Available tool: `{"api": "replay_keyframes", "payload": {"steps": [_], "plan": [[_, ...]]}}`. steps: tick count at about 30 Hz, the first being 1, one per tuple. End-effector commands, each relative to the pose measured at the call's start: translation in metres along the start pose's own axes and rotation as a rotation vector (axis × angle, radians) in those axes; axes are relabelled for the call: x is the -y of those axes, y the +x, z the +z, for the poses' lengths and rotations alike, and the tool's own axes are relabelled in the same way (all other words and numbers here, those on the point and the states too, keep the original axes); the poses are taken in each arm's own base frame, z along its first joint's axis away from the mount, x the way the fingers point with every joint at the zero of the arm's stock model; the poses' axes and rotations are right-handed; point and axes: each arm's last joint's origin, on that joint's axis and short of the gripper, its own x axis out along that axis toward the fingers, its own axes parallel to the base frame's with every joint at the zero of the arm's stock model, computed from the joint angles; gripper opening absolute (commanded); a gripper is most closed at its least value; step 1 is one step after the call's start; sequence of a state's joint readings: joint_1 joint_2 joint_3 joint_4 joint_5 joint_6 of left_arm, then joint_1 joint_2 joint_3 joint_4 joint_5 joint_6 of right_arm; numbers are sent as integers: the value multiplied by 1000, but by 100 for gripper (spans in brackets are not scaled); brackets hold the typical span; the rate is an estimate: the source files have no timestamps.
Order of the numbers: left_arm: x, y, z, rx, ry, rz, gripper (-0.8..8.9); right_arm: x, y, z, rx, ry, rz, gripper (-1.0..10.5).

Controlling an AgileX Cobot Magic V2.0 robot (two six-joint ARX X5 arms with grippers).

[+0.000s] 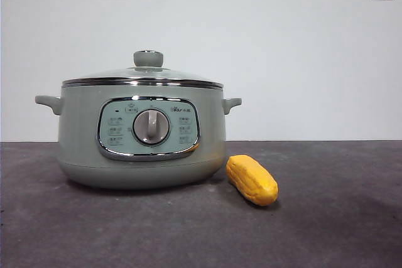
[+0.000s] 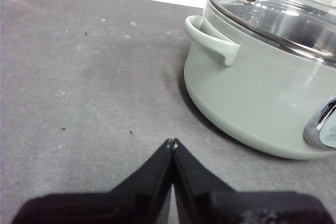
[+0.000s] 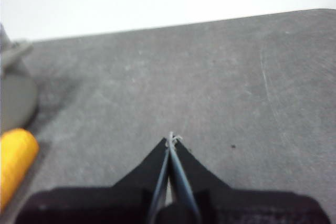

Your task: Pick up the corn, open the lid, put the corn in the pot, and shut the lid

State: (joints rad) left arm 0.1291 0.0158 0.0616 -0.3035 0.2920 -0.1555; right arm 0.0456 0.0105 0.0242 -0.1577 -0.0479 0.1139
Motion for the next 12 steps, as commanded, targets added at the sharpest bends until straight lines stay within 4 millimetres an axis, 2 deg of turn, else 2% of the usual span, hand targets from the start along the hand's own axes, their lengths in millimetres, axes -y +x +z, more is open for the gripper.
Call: {"api": "replay_keyframes", "payload": {"steps": [1,7,12], "plan": [[2,-2,6,21,-71,-8,-6,-1,-2,8,29,113,12,-10],[11,-12,27,47,-116,-121,-6,-8,-15,45,97,166,91,-11],[20,-25,52,31,-132,-154,-6,-14,-25,81,36,162,135,-11]]}}
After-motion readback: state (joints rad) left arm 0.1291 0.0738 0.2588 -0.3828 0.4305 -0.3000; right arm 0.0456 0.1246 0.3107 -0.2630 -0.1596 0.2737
